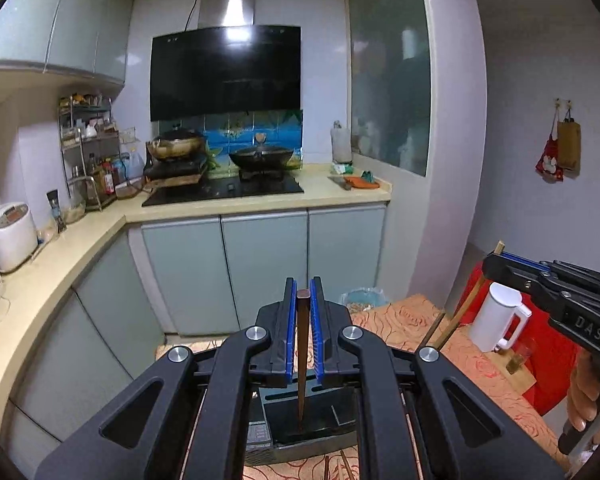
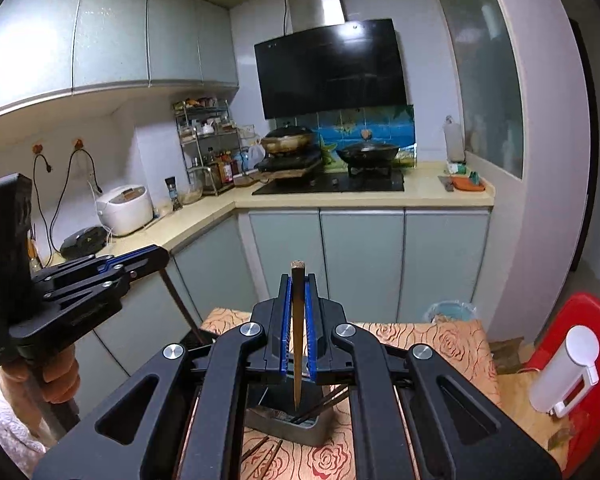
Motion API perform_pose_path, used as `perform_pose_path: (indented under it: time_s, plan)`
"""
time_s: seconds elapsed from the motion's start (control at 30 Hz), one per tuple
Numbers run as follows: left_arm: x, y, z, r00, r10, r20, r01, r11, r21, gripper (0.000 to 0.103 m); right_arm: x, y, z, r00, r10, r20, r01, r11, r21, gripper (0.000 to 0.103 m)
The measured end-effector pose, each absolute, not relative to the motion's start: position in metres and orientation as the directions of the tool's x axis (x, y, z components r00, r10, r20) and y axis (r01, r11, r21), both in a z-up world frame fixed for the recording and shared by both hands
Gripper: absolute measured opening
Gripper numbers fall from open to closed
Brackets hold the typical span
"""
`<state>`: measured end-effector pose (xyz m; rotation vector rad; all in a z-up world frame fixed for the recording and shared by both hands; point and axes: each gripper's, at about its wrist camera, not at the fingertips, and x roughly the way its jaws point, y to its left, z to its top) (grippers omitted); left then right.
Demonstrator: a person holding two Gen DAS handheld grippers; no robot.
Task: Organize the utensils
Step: 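Lift both held chopsticks and lower them into the green holder, then open both tools to release the chopsticks into the holder and withdraw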
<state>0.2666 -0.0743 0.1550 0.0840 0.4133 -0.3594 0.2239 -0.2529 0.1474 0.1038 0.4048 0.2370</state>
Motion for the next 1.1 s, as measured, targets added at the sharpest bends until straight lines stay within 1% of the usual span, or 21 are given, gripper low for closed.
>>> perform_pose_path:
  time_s: [0.23, 0.43, 0.47, 0.53, 0.57, 0.6, 0.63, 0.7, 0.77, 0.8, 0.93, 1.1]
  plan:
    - [0.276, -0.072, 0.127, 0.838, -0.297, -0.457, 0.343, 0.939, 0.017, 0.007, 0.236, -0.252, 0.128, 0.865, 0.260, -0.429, -0.207, 0.964, 0.166, 0.007]
    - [0.275, -0.066, 0.114, 0.829, -0.294, -0.476, 0.338, 0.941, 0.006, 0.007, 0.243, -0.252, 0.116, 0.852, 0.267, -0.450, -0.204, 0.961, 0.185, 0.007]
    - [0.274, -0.066, 0.114, 0.830, -0.291, -0.476, 0.336, 0.942, 0.009, 0.009, 0.243, -0.253, 0.115, 0.849, 0.271, -0.454, -0.205, 0.960, 0.191, 0.007]
    - [0.271, -0.065, 0.113, 0.834, -0.285, -0.472, 0.331, 0.943, 0.016, 0.023, 0.245, -0.254, 0.112, 0.839, 0.286, -0.462, -0.211, 0.955, 0.208, 0.011]
    - [0.267, -0.064, 0.113, 0.839, -0.280, -0.467, 0.326, 0.945, 0.018, 0.041, 0.246, -0.255, 0.111, 0.837, 0.286, -0.466, -0.209, 0.955, 0.212, 0.013]
    - [0.265, -0.062, 0.114, 0.843, -0.277, -0.461, 0.321, 0.947, 0.018, 0.054, 0.246, -0.257, 0.111, 0.836, 0.285, -0.469, -0.205, 0.955, 0.215, 0.022]
    - [0.261, -0.060, 0.115, 0.848, -0.276, -0.453, 0.317, 0.948, 0.014, 0.056, 0.245, -0.258, 0.110, 0.839, 0.280, -0.467, -0.198, 0.956, 0.217, 0.031]
    - [0.259, -0.057, 0.116, 0.845, -0.282, -0.455, 0.317, 0.948, 0.002, 0.061, 0.241, -0.261, 0.111, 0.850, 0.265, -0.455, -0.182, 0.959, 0.219, 0.038]
    - [0.254, -0.052, 0.115, 0.843, -0.285, -0.457, 0.314, 0.949, -0.014, 0.067, 0.237, -0.266, 0.112, 0.859, 0.253, -0.445, -0.169, 0.961, 0.221, 0.042]
    - [0.252, -0.050, 0.115, 0.842, -0.287, -0.457, 0.314, 0.949, -0.018, 0.068, 0.236, -0.268, 0.113, 0.862, 0.248, -0.441, -0.163, 0.961, 0.222, 0.044]
    - [0.244, -0.041, 0.111, 0.836, -0.300, -0.459, 0.321, 0.947, -0.034, 0.072, 0.226, -0.279, 0.118, 0.879, 0.226, -0.420, -0.143, 0.965, 0.220, 0.046]
    - [0.228, -0.027, 0.104, 0.837, -0.307, -0.454, 0.319, 0.946, -0.051, 0.075, 0.202, -0.286, 0.126, 0.905, 0.198, -0.377, -0.138, 0.974, 0.180, 0.047]
